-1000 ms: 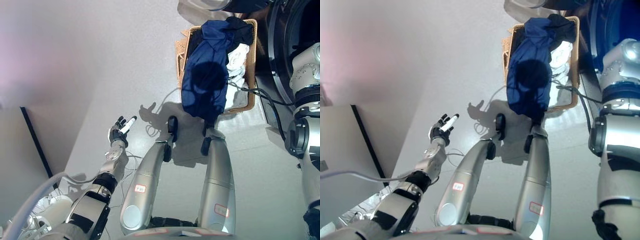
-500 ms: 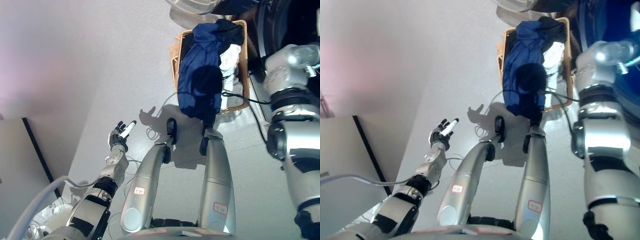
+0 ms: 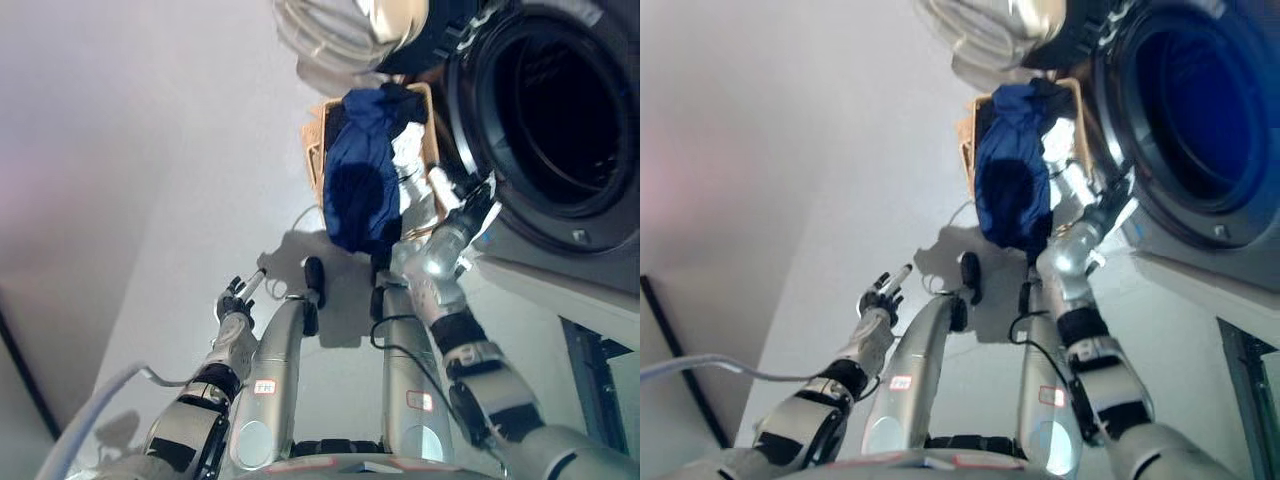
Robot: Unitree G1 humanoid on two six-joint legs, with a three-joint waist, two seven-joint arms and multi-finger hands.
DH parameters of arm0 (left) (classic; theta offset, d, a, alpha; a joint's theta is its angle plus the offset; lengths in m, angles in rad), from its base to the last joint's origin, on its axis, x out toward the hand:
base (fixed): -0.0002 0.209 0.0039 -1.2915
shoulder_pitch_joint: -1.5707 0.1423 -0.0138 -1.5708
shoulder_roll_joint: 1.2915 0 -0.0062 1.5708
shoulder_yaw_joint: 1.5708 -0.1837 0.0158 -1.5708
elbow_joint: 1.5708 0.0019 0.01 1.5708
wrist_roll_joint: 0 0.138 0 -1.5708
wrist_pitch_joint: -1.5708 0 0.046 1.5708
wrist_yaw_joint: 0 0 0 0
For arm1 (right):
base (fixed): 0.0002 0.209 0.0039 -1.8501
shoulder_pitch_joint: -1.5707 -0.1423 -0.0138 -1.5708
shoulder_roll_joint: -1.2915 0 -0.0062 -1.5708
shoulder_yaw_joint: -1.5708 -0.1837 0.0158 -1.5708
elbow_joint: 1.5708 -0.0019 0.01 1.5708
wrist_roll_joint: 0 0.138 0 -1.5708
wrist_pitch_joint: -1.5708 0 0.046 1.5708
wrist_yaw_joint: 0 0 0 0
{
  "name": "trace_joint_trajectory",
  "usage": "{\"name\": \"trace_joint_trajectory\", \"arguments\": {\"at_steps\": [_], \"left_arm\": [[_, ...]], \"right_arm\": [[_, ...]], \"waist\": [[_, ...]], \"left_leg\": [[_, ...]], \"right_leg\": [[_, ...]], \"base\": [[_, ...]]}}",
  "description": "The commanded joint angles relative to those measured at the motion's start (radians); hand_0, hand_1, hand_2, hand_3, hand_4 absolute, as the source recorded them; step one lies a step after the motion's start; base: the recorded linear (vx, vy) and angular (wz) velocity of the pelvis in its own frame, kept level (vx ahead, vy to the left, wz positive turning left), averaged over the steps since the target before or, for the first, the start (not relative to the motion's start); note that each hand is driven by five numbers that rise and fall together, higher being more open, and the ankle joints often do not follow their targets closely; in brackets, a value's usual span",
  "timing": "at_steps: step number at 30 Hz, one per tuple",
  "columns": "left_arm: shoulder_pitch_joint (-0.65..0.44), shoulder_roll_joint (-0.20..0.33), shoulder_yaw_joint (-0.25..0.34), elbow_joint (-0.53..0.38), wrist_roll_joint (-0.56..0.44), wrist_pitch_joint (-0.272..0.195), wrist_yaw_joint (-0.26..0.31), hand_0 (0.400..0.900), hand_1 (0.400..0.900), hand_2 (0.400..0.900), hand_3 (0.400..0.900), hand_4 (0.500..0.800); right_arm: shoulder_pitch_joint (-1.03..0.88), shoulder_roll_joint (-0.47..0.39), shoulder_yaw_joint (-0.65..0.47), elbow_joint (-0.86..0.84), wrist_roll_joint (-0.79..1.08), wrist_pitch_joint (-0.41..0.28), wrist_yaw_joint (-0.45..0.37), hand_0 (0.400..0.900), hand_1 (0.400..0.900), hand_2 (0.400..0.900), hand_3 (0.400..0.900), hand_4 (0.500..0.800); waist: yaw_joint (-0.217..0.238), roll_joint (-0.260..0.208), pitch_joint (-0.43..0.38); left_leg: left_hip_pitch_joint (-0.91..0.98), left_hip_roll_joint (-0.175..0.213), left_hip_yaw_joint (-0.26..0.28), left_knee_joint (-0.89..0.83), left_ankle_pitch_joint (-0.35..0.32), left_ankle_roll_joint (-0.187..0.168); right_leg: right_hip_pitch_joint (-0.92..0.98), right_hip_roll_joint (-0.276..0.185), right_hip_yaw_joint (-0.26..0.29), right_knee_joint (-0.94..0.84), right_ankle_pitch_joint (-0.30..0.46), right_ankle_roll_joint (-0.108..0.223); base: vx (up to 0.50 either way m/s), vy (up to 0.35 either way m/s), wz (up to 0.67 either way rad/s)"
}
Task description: Put the clothes in the basket into the washing machine.
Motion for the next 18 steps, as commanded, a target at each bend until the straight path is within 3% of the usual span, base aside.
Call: {"name": "trace_joint_trajectory", "arguments": {"at_steps": [1,4,5,8,15,18], "left_arm": [[0.101,0.035,0.030,0.063,0.062,0.001,-0.010,0.900,0.900,0.900,0.900,0.800],[0.130,0.050,0.055,0.127,0.123,0.019,-0.074,0.900,0.900,0.900,0.900,0.800],[0.130,0.050,0.055,0.128,0.123,0.019,-0.074,0.900,0.900,0.900,0.900,0.800],[0.169,0.074,0.085,0.197,0.186,0.034,-0.111,0.900,0.900,0.900,0.900,0.800],[0.243,0.113,0.161,0.273,0.202,0.055,-0.155,0.900,0.900,0.900,0.900,0.800],[0.285,0.126,0.170,0.309,0.277,0.076,-0.194,0.900,0.900,0.900,0.900,0.800]], "right_arm": [[0.051,-0.010,0.000,-0.052,-0.053,-0.044,0.085,0.900,0.900,0.900,0.900,0.800],[0.122,-0.045,0.011,0.161,-0.050,0.037,0.220,0.900,0.900,0.900,0.900,0.800],[0.122,-0.046,0.010,0.163,-0.049,0.036,0.222,0.900,0.900,0.900,0.900,0.800],[0.185,-0.076,-0.036,0.400,-0.053,0.112,0.303,0.900,0.900,0.900,0.900,0.800],[0.288,-0.093,-0.074,0.613,-0.075,0.203,0.441,0.900,0.900,0.900,0.900,0.800],[0.336,-0.121,-0.056,0.716,-0.225,0.262,0.478,0.900,0.900,0.900,0.900,0.800]], "waist": [[-0.002,-0.001,-0.066],[0.008,-0.019,-0.116],[0.008,-0.018,-0.112],[0.023,-0.030,-0.193],[0.031,-0.053,-0.304],[0.038,-0.058,-0.365]], "left_leg": [[0.115,0.001,-0.042,-0.134,-0.014,-0.040],[0.268,0.003,-0.047,-0.219,-0.007,-0.046],[0.276,0.004,-0.048,-0.225,-0.005,-0.046],[0.419,0.003,-0.058,-0.334,0.010,-0.054],[0.623,0.021,-0.059,-0.540,0.063,-0.060],[0.710,0.029,-0.051,-0.625,0.083,-0.065]], "right_leg": [[0.100,0.012,-0.015,0.036,-0.103,0.059],[0.269,0.023,-0.037,-0.077,-0.085,0.072],[0.278,0.024,-0.039,-0.084,-0.083,0.072],[0.438,0.041,-0.055,-0.207,-0.067,0.082],[0.643,0.063,-0.067,-0.414,-0.016,0.089],[0.728,0.071,-0.070,-0.496,0.005,0.094]], "base": [[0.02,0.100,-0.11],[0.04,0.109,-0.09],[0.09,0.098,-0.07],[0.07,0.065,0.01],[0.08,0.013,-0.03],[0.07,-0.014,-0.03]]}}
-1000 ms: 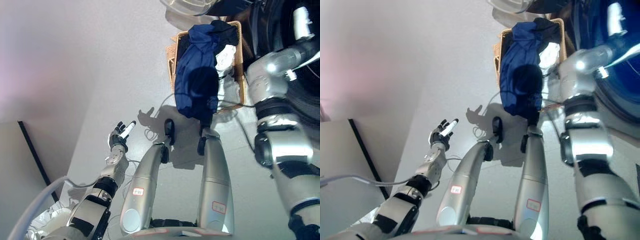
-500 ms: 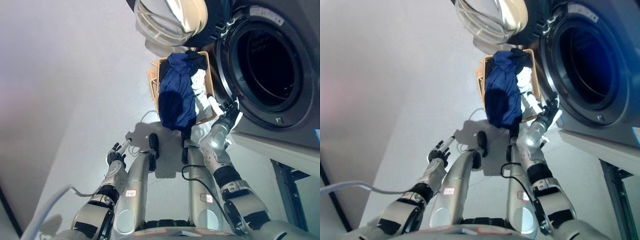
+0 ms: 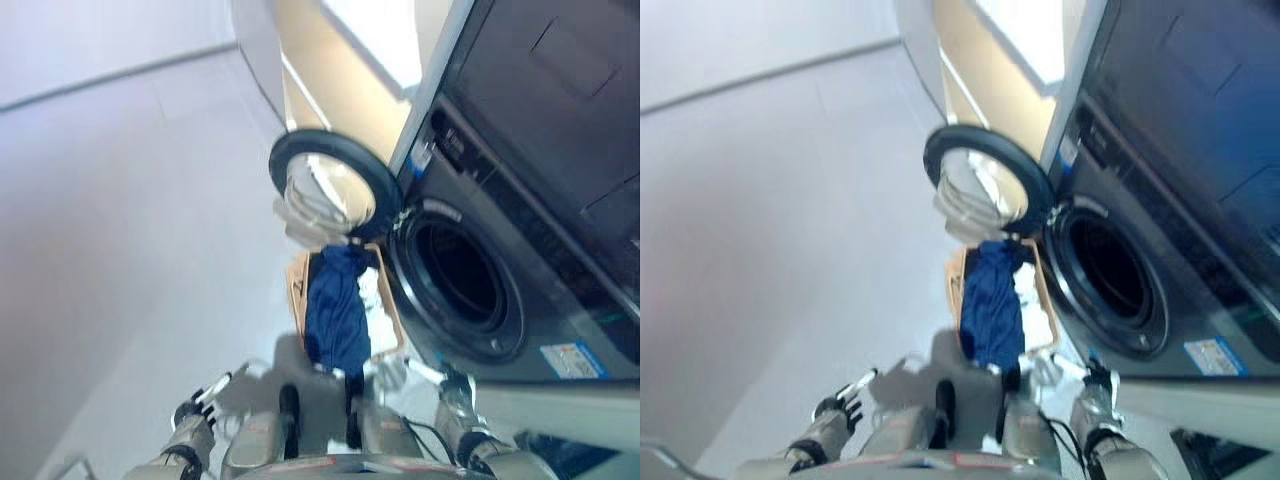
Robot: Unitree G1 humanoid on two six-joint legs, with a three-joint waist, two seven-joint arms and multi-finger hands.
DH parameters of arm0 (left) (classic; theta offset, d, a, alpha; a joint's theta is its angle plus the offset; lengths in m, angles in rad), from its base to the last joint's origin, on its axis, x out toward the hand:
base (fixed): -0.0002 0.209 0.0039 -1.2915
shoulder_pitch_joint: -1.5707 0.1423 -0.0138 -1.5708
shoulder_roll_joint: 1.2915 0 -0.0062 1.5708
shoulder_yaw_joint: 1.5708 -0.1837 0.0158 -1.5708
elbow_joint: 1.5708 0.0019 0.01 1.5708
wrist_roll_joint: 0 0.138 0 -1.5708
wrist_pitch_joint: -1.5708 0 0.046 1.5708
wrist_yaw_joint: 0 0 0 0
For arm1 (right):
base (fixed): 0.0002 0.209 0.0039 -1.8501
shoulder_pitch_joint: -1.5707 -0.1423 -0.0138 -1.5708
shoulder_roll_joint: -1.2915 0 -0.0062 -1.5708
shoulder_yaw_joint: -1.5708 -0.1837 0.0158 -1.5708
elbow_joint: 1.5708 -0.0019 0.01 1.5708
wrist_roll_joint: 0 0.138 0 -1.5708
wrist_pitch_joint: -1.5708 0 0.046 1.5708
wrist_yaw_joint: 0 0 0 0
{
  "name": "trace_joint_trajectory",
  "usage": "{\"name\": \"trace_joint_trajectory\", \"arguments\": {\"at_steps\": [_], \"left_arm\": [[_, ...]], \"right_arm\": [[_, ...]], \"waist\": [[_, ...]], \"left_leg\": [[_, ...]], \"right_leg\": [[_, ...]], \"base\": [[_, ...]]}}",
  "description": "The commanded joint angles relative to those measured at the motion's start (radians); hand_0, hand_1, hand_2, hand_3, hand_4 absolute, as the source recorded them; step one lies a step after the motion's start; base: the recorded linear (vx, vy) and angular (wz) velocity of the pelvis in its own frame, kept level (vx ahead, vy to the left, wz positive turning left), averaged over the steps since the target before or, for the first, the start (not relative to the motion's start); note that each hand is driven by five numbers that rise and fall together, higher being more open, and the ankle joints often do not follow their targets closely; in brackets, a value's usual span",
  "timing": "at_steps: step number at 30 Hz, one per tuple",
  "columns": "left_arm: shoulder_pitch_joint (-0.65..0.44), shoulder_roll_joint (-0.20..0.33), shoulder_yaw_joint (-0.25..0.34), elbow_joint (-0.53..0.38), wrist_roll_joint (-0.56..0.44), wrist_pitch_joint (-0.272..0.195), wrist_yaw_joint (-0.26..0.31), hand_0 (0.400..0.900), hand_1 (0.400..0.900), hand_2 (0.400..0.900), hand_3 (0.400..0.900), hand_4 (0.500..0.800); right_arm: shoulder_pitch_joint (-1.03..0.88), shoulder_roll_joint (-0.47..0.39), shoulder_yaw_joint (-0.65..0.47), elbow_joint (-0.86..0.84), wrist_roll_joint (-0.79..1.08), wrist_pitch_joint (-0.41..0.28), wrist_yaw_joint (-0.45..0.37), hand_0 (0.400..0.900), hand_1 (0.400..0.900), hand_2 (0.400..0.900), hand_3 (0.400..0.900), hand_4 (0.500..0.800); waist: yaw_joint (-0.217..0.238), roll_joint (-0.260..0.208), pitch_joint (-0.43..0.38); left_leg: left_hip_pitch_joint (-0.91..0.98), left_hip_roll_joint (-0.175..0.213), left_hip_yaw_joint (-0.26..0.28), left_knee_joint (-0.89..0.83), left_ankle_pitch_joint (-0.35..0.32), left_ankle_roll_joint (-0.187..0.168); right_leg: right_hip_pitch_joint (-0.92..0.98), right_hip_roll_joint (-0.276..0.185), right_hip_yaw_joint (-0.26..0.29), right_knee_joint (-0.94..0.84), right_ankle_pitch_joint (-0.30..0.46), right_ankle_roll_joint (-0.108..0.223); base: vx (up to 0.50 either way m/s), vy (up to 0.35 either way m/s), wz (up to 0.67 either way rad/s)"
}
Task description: Put the clothes in the basket into the washing machine.
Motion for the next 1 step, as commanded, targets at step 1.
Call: {"name": "trace_joint_trajectory", "arguments": {"at_steps": [1], "left_arm": [[-0.002,0.025,-0.005,0.072,0.095,0.007,-0.028,0.900,0.900,0.900,0.900,0.800]], "right_arm": [[-0.016,-0.072,-0.009,0.054,-0.145,0.037,0.027,0.900,0.900,0.900,0.900,0.800]], "waist": [[0.021,0.044,-0.044]], "left_leg": [[0.085,0.024,-0.051,-0.165,0.013,-0.077]], "right_leg": [[0.078,0.037,-0.014,0.024,-0.113,0.060]], "base": [[0.00,0.000,0.00]]}}
